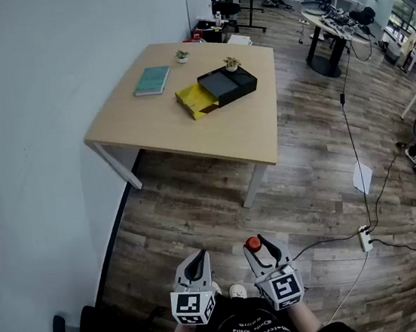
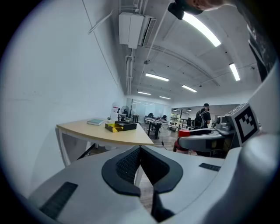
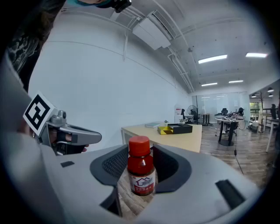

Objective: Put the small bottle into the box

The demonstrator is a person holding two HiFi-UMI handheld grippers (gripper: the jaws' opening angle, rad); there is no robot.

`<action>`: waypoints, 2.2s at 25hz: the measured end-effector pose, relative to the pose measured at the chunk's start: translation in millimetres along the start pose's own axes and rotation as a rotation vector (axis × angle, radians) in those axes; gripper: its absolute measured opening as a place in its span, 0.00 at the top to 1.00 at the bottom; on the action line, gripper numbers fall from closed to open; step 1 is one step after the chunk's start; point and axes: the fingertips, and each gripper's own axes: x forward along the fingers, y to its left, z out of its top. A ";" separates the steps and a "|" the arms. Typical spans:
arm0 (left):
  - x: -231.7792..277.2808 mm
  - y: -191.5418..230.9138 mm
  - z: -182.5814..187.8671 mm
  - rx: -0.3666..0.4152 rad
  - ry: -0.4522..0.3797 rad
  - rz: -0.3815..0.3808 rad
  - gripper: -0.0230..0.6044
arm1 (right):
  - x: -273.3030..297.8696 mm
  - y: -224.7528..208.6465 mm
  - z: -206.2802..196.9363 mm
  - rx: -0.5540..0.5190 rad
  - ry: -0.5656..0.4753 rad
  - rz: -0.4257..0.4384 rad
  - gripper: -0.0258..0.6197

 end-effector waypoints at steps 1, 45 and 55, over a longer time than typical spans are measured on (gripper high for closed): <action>-3.4 1.1 -0.2 0.001 -0.002 -0.001 0.96 | -1.2 3.2 -2.7 0.003 -0.002 0.001 0.68; 64.1 104.7 -7.0 -0.024 0.054 0.007 0.96 | 119.2 -5.7 15.9 0.035 -0.055 -0.035 0.74; 153.9 111.0 14.0 -0.035 0.050 0.088 0.96 | 188.2 -85.2 36.8 0.018 -0.079 0.046 0.74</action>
